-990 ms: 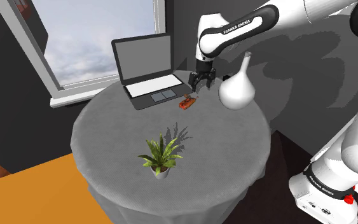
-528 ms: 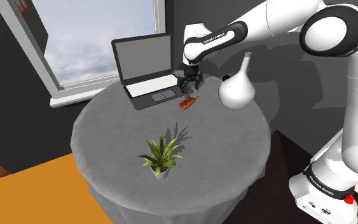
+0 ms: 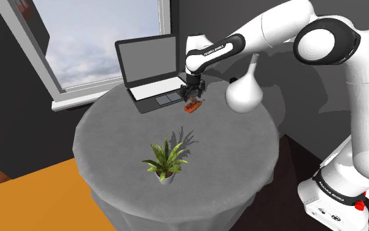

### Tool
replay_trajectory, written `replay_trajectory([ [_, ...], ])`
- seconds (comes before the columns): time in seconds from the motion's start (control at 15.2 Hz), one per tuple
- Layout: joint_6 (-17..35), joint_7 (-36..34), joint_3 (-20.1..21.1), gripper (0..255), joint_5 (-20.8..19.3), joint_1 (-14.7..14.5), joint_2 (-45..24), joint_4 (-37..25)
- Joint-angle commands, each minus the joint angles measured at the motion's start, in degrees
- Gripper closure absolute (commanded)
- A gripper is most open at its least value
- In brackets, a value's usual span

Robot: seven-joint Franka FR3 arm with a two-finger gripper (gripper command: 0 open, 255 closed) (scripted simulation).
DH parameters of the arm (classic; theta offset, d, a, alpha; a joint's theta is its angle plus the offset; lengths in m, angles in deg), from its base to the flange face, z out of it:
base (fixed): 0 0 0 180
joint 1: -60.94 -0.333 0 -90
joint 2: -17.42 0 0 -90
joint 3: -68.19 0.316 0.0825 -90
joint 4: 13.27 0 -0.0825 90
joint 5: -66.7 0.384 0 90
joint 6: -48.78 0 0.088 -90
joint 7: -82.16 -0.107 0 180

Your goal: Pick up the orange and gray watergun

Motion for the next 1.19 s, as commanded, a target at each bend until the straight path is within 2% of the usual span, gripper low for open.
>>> replay_trajectory([
  [0.0,0.9,0.1,0.0,0,0.0,0.1,-0.4,0.5],
  [0.07,0.9,0.1,0.0,0,0.0,0.1,-0.4,0.5],
  [0.13,0.9,0.1,0.0,255,0.0,0.1,-0.4,0.5],
  [0.73,0.9,0.1,0.0,255,0.0,0.1,-0.4,0.5],
  [1.12,-2.5,0.1,0.1,255,0.1,0.1,1.9,-0.6],
])
